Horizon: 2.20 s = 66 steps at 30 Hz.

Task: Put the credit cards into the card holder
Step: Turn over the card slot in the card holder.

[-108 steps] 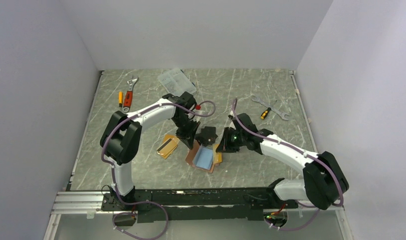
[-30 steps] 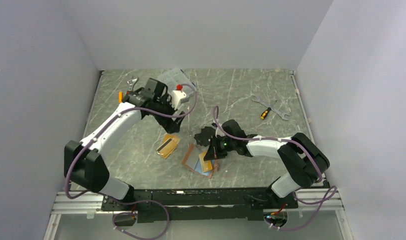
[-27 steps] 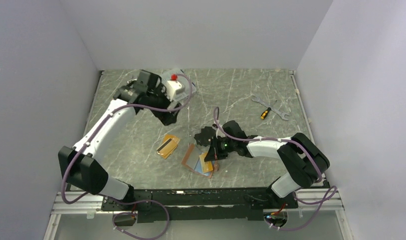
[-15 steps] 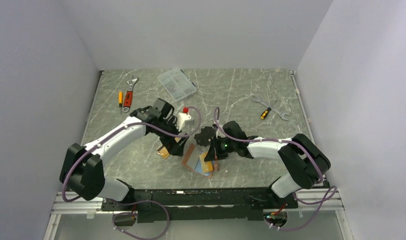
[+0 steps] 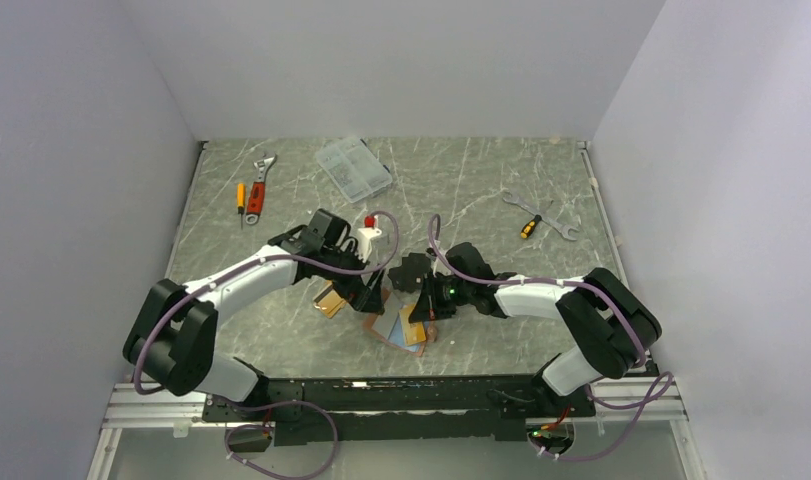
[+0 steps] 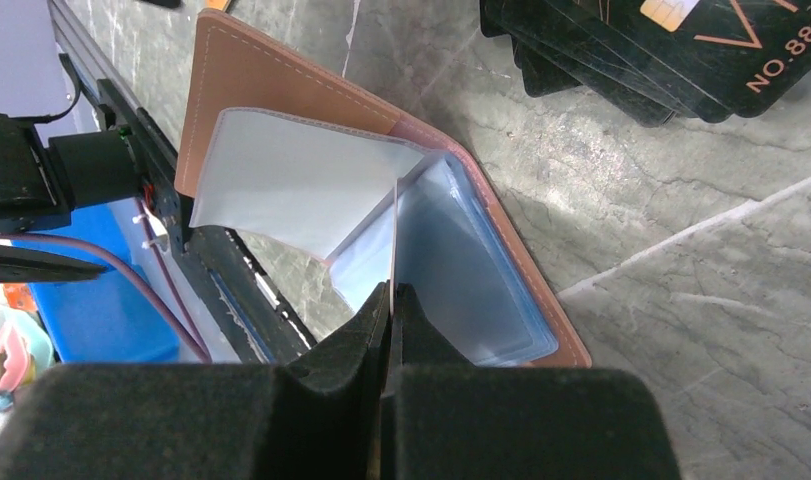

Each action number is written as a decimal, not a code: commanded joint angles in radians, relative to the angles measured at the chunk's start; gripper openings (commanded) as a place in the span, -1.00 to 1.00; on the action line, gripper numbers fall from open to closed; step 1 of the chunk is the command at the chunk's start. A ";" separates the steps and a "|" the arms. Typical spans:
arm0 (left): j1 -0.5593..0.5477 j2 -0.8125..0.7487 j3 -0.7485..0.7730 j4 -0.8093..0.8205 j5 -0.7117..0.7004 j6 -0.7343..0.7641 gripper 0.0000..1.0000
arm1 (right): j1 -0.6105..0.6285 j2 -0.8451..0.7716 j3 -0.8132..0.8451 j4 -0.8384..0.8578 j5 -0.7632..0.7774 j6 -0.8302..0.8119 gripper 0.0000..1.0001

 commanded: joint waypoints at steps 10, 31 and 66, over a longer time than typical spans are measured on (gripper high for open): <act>-0.052 0.086 -0.052 0.136 0.024 -0.081 0.83 | -0.004 -0.018 0.002 0.009 0.066 0.007 -1.00; -0.049 0.143 0.013 0.112 -0.079 -0.144 -1.00 | -0.053 -0.278 -0.160 -0.089 -0.033 0.000 -1.00; -0.044 0.140 0.037 0.076 -0.100 -0.122 -1.00 | -0.053 -0.206 -0.178 0.021 -0.104 0.008 -1.00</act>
